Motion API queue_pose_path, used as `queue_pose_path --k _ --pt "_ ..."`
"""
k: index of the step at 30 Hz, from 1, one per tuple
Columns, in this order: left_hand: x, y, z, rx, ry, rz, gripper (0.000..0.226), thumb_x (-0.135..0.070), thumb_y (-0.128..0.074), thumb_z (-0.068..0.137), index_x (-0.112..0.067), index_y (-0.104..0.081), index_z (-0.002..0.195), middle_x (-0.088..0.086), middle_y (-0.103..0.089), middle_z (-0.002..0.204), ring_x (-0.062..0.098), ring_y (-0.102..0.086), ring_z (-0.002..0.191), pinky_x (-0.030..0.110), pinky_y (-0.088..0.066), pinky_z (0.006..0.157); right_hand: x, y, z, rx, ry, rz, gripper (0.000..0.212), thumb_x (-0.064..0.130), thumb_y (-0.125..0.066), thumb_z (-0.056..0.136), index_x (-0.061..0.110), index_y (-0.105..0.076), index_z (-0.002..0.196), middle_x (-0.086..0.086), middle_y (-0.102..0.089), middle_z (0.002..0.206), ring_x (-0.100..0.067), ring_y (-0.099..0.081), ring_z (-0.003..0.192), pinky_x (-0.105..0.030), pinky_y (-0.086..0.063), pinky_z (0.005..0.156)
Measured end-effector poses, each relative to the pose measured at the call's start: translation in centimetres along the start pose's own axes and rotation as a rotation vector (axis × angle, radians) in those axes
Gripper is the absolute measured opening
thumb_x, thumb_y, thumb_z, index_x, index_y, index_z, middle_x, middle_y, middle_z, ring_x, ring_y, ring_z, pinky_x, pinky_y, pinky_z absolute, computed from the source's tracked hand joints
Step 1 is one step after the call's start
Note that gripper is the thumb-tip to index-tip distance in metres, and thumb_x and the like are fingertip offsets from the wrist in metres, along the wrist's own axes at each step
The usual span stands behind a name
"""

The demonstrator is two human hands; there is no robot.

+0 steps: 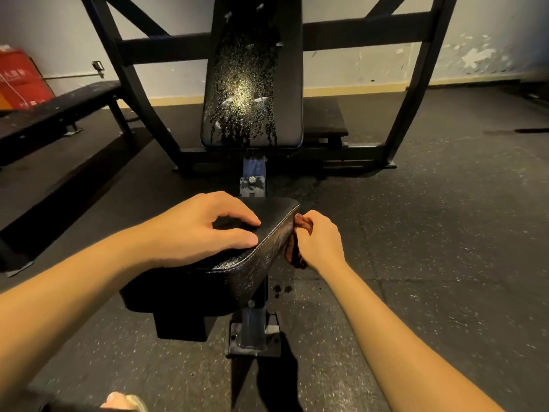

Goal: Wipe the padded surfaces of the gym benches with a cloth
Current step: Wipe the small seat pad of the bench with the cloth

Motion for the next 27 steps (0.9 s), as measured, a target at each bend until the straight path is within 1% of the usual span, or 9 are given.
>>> queue_pose_path --k 3,5,7,10,12,15,19,24,27 --pt "0.0 -0.2 0.1 0.016 0.004 -0.012 0.056 -0.079 -0.055 0.068 -0.05 -0.069 0.114 -0.03 -0.06 0.123 -0.008 -0.052 0.12 0.037 -0.044 0.109 1.6 1.1 -0.7 0.05 0.166 -0.006 0.005 0.016 -0.06 0.094 0.017 -0.062 0.09 0.007 -0.061 0.081 -0.013 -0.057 0.078 -0.031 -0.045 0.066" --pt "0.0 -0.2 0.2 0.025 -0.002 -0.011 0.055 -0.079 -0.055 0.069 -0.05 -0.068 0.114 -0.031 -0.059 0.123 -0.008 -0.053 0.121 0.037 -0.045 0.109 1.6 1.5 0.0 0.057 0.192 -0.005 0.005 0.018 -0.061 0.093 0.019 -0.062 0.088 0.007 -0.063 0.083 -0.016 -0.059 0.081 -0.034 -0.047 0.07" --pt "-0.1 -0.2 0.2 0.029 -0.005 -0.007 0.053 -0.078 -0.055 0.072 -0.05 -0.067 0.115 -0.031 -0.06 0.123 -0.006 -0.053 0.121 0.039 -0.045 0.108 0.4 1.0 0.6 0.057 0.114 0.017 0.007 0.02 -0.062 0.096 0.024 -0.06 0.091 0.013 -0.059 0.081 -0.017 -0.059 0.085 -0.032 -0.043 0.071" --pt "-0.2 -0.4 0.2 0.033 -0.018 -0.009 0.051 -0.077 -0.057 0.075 -0.049 -0.067 0.117 -0.028 -0.061 0.124 -0.002 -0.055 0.121 0.042 -0.045 0.107 -1.1 -0.3 0.4 0.012 -0.021 0.155 0.007 0.02 -0.066 0.096 0.018 -0.06 0.098 0.016 -0.056 0.085 -0.013 -0.059 0.091 -0.027 -0.042 0.078" --pt "-0.1 -0.3 0.2 0.025 -0.008 -0.017 0.052 -0.076 -0.056 0.074 -0.048 -0.068 0.117 -0.029 -0.061 0.124 -0.004 -0.055 0.121 0.041 -0.046 0.107 -0.7 -0.1 0.3 -0.014 -0.026 0.241 0.005 0.016 -0.069 0.092 0.013 -0.066 0.095 0.008 -0.064 0.087 -0.013 -0.061 0.085 -0.029 -0.046 0.072" --pt "-0.1 -0.4 0.1 0.028 -0.013 -0.022 0.054 -0.075 -0.056 0.072 -0.047 -0.068 0.117 -0.029 -0.06 0.124 -0.004 -0.055 0.121 0.04 -0.047 0.106 -0.3 0.8 0.9 0.052 0.018 0.454 0.006 0.009 -0.07 0.089 0.014 -0.073 0.087 0.0 -0.071 0.085 -0.013 -0.063 0.08 -0.027 -0.048 0.072" --pt "-0.1 -0.4 0.2 0.031 -0.014 -0.043 0.055 -0.075 -0.057 0.072 -0.046 -0.068 0.117 -0.028 -0.06 0.124 -0.003 -0.055 0.122 0.041 -0.047 0.106 -2.3 -0.8 1.6 0.054 -0.083 0.22 0.005 0.018 -0.069 0.094 0.018 -0.065 0.097 0.004 -0.064 0.091 -0.017 -0.062 0.09 -0.026 -0.042 0.068" --pt "-0.2 -0.4 0.3 0.042 -0.024 -0.046 0.055 -0.075 -0.056 0.072 -0.046 -0.068 0.118 -0.027 -0.061 0.124 -0.003 -0.055 0.121 0.037 -0.046 0.106 -2.1 -0.4 2.0 0.027 -0.061 0.453 0.003 0.009 -0.073 0.085 0.01 -0.073 0.088 -0.006 -0.071 0.084 -0.014 -0.063 0.077 -0.03 -0.048 0.071" --pt "-0.2 -0.4 0.3 0.043 -0.029 -0.046 0.055 -0.075 -0.057 0.073 -0.045 -0.068 0.119 -0.026 -0.061 0.124 -0.002 -0.056 0.121 0.038 -0.046 0.106 -2.2 -0.6 2.1 0.011 -0.059 0.333 0.003 0.014 -0.07 0.089 0.013 -0.072 0.091 0.0 -0.069 0.085 -0.017 -0.064 0.084 -0.028 -0.047 0.069"
Point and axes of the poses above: each hand's wrist, its own z-axis towards the middle knuckle, its own y-axis out of the back of the hand, x = y × z, the point moved 6 cm from there along z, towards the middle knuckle
